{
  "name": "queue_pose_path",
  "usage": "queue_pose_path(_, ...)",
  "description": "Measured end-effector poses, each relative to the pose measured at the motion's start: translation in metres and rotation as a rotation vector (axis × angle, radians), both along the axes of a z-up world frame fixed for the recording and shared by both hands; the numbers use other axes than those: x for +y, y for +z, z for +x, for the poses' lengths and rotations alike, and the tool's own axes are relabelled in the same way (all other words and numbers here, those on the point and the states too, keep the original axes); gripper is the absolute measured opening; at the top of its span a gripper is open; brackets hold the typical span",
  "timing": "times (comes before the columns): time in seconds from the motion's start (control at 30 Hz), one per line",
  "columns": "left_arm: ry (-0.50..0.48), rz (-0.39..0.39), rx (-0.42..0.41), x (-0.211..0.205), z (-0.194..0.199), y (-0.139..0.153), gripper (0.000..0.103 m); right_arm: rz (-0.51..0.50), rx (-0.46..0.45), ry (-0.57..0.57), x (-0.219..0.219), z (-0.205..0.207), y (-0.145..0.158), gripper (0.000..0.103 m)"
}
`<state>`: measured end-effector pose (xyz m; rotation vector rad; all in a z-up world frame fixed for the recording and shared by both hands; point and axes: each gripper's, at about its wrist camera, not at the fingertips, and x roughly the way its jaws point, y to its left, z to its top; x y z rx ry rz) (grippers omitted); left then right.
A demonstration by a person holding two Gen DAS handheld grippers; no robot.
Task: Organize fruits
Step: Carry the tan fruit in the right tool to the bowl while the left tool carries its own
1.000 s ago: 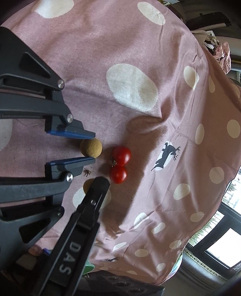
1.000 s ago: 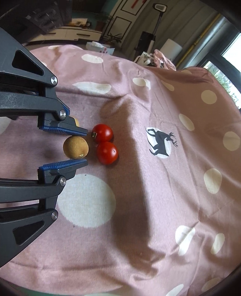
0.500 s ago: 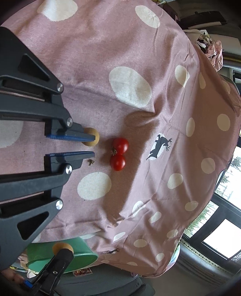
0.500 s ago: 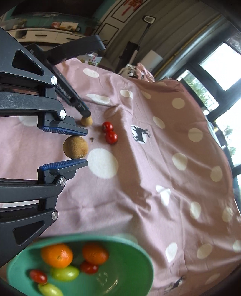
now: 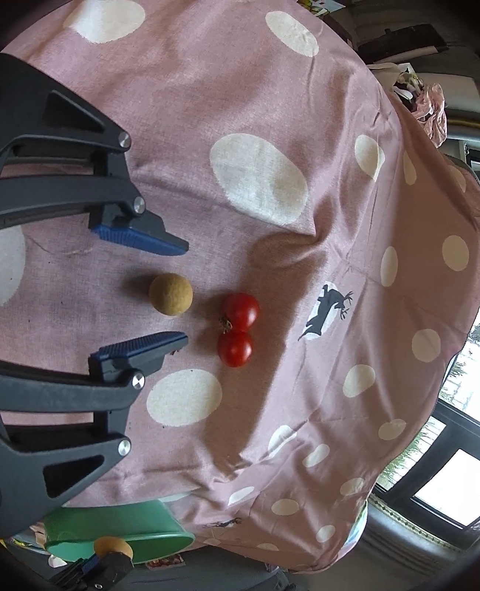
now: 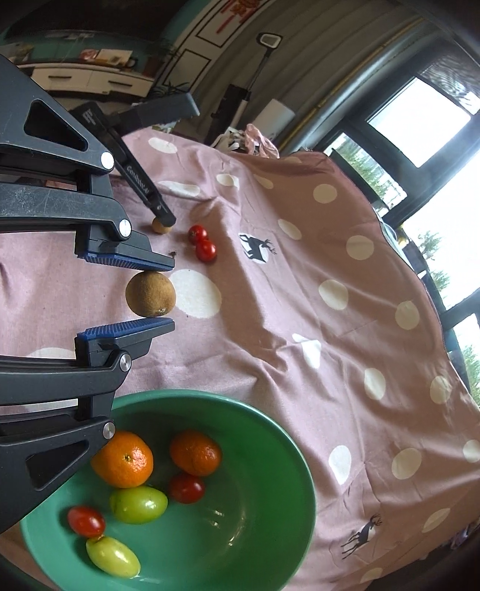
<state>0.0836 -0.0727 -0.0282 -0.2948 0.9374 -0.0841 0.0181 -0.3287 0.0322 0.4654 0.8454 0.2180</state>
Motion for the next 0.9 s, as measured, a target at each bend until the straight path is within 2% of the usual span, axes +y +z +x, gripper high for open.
queue_pose_path(0.1, -0.002, 0.013, 0.004, -0.001, 0.0, 0.0, 0.04, -0.005, -0.002, 0.003, 0.001, -0.001, 0.0, 0.028)
queue_pose_path(0.23, -0.015, 0.097, 0.032, -0.007, 0.001, -0.004, 0.035, 0.005, 0.0, 0.011, 0.001, -0.002, 0.0, 0.028)
queue_pose_path(0.27, -0.025, 0.091, 0.033, -0.007, 0.002, -0.004, 0.029, 0.009, 0.002, 0.014, 0.001, -0.002, 0.0, 0.028)
queue_pose_path(0.3, -0.045, 0.048, 0.06, -0.006, 0.004, -0.008, 0.025, 0.009, 0.003, 0.016, 0.002, -0.002, 0.0, 0.028)
queue_pose_path(0.33, -0.041, 0.025, 0.066, -0.004, 0.005, -0.01, 0.024, 0.008, 0.004, 0.017, 0.002, -0.003, 0.0, 0.028)
queue_pose_path(0.53, -0.021, 0.019, 0.054, -0.004, 0.001, -0.006, 0.024, 0.001, -0.007, 0.015, 0.004, -0.005, 0.003, 0.028)
queue_pose_path(0.9, -0.12, 0.043, -0.155, -0.047, -0.059, 0.07, 0.024, 0.042, -0.062, -0.044, -0.028, -0.018, 0.025, 0.028)
